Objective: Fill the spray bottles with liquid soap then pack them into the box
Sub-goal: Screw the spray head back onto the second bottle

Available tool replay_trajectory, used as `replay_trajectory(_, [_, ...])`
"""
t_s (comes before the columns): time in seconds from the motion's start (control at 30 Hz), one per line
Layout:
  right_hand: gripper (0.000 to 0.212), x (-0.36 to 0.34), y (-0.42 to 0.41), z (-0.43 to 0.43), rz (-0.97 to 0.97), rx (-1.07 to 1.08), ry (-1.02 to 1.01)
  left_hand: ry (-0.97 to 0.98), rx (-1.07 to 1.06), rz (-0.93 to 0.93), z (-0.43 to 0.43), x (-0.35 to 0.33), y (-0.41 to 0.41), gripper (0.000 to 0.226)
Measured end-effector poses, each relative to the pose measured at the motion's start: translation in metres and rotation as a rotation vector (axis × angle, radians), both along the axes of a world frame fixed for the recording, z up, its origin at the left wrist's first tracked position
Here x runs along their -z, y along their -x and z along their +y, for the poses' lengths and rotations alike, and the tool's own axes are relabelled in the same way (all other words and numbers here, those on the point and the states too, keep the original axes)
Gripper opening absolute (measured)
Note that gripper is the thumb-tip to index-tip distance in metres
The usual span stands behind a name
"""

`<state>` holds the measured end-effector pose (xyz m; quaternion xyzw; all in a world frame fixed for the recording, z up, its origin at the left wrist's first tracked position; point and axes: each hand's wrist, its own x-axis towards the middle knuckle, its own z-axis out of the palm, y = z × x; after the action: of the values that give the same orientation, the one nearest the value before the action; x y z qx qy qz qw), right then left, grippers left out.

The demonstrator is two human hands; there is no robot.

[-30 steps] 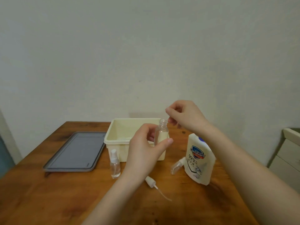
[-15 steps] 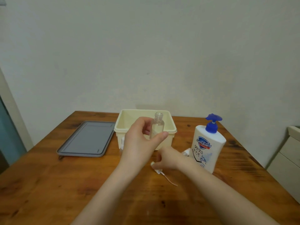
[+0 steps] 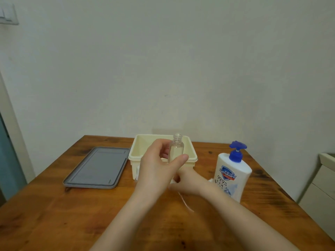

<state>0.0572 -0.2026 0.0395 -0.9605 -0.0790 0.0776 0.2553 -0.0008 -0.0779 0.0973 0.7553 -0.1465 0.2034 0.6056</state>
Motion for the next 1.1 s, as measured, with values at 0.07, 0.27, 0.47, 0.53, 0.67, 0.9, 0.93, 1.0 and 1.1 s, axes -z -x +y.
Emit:
replay_trajectory(0.07, [0.038,-0.02,-0.001,-0.002,-0.056,0.003,-0.065,0.023,0.004,-0.008,-0.002,-0.005,-0.002,0.032])
replay_trajectory(0.27, [0.006,-0.107,0.011,-0.014,-0.251,0.047,-0.198,0.078,0.021,-0.015,-0.005,-0.021,-0.005,0.03])
replay_trajectory(0.47, [0.023,-0.185,0.033,-0.013,-0.484,0.046,-0.529,0.139,0.083,-0.003,-0.005,-0.039,-0.007,0.027])
replay_trajectory(0.53, [0.023,-0.206,0.038,-0.011,-0.532,0.035,-0.625,0.156,0.099,0.002,-0.004,-0.044,-0.008,0.028])
replay_trajectory(0.67, [0.012,-0.234,0.045,-0.006,-0.611,-0.017,-0.738,0.191,0.12,-0.01,-0.003,-0.05,-0.01,0.027])
replay_trajectory(0.9, [0.014,-0.243,0.051,0.004,-0.616,-0.087,-0.799,0.196,0.136,-0.005,-0.004,-0.055,-0.012,0.025])
replay_trajectory(0.93, [0.014,-0.242,0.051,0.004,-0.606,-0.091,-0.803,0.2,0.14,-0.004,-0.003,-0.055,-0.012,0.025])
replay_trajectory(1.0, [0.013,-0.238,0.051,0.004,-0.583,-0.1,-0.803,0.2,0.144,-0.005,-0.003,-0.055,-0.012,0.025])
replay_trajectory(1.1, [0.015,-0.228,0.051,0.005,-0.539,-0.112,-0.769,0.203,0.145,-0.004,-0.002,-0.055,-0.013,0.026])
